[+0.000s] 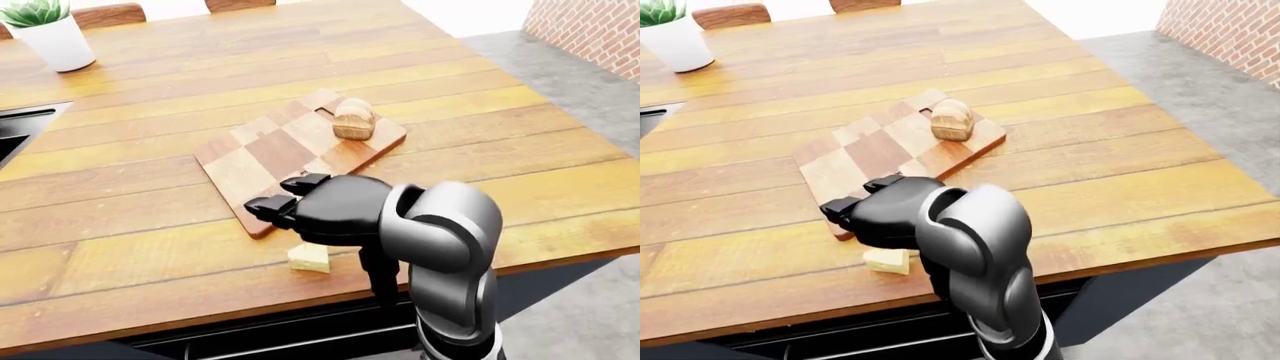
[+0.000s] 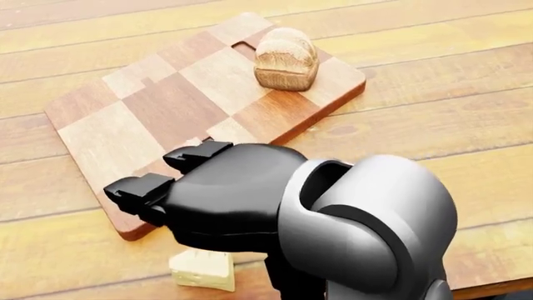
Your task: Place the bread and cheese on the cutting board.
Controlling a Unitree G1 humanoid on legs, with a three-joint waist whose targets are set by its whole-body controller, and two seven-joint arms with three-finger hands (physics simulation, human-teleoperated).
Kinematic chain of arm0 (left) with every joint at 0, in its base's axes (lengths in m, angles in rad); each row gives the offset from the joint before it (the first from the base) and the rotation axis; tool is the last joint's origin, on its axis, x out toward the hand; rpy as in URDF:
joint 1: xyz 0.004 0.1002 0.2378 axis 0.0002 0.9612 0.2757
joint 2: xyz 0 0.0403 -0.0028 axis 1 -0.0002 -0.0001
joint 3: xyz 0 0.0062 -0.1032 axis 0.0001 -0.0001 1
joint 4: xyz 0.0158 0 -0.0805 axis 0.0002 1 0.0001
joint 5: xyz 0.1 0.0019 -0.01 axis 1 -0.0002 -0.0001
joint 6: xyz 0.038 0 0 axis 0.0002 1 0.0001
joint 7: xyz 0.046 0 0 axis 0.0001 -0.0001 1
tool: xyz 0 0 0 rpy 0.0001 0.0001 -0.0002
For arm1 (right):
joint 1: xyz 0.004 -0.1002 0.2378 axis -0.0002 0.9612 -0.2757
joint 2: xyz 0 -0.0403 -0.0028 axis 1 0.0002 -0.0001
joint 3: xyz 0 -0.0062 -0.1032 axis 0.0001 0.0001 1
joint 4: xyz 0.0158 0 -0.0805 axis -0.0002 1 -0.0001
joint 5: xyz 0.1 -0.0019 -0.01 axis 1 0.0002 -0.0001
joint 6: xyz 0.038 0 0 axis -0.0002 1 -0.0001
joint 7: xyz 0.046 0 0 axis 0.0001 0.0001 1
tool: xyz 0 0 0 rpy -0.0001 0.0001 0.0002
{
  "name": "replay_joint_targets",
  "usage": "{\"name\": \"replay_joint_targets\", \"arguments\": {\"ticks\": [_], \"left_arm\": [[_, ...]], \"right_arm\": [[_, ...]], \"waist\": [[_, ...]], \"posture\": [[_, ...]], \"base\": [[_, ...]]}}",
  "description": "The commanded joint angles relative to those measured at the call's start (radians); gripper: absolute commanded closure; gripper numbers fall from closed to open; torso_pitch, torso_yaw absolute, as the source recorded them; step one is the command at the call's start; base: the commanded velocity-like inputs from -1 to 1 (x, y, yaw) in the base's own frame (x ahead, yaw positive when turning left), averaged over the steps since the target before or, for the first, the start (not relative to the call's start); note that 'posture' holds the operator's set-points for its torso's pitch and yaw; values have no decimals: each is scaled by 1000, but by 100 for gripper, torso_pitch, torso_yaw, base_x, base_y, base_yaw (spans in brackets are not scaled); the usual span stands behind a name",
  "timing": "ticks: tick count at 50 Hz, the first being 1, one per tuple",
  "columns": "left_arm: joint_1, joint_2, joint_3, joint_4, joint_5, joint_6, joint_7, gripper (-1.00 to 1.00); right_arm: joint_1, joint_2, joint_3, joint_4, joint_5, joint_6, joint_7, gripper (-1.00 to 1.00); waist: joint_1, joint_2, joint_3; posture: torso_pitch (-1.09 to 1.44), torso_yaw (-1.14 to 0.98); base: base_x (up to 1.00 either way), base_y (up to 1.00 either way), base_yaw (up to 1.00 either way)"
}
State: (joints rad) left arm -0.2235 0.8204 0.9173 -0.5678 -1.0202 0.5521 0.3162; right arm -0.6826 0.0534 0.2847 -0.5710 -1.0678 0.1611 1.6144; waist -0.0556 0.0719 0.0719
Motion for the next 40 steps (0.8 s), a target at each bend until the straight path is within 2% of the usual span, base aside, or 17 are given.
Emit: {"name": "replay_joint_targets", "arguments": {"ticks": [1, 10, 12, 13, 20, 33, 40], "left_arm": [[-14, 24, 18, -13, 3, -23, -2, -100], [-16, 31, 20, -10, -1, -23, 1, -100], [-17, 31, 18, -10, -2, -23, 2, -100], [-17, 30, 17, -10, -1, -24, 1, -100], [-13, 24, 18, -12, 4, -25, -2, -100], [-5, 16, 25, -18, 4, -26, -6, -100], [-7, 17, 25, -17, 1, -25, -4, -100]], "right_arm": [[-20, 6, -5, -24, -1, -6, 0, -100], [0, 12, 6, -28, -7, -12, 0, -100], [0, 16, 3, -25, -8, -18, 0, -91], [-1, 18, 0, -22, -8, -22, 0, -76], [24, 31, 1, -30, -13, -50, 0, -69], [67, 94, 0, -19, -46, -125, 0, -66], [73, 117, -28, 19, -50, -185, -21, -66]], "waist": [[0, 8, -19], [-2, 9, -20], [-2, 9, -20], [-2, 10, -20], [-2, 11, -21], [-4, 13, -22], [-4, 14, -22]], "posture": [[0, 0], [0, 0], [0, 0], [0, 0], [0, 0], [0, 0], [0, 0]], "base": [[0, 0, 0], [0, 0, 0], [0, 0, 0], [0, 0, 0], [0, 0, 0], [0, 0, 0], [0, 0, 0]]}}
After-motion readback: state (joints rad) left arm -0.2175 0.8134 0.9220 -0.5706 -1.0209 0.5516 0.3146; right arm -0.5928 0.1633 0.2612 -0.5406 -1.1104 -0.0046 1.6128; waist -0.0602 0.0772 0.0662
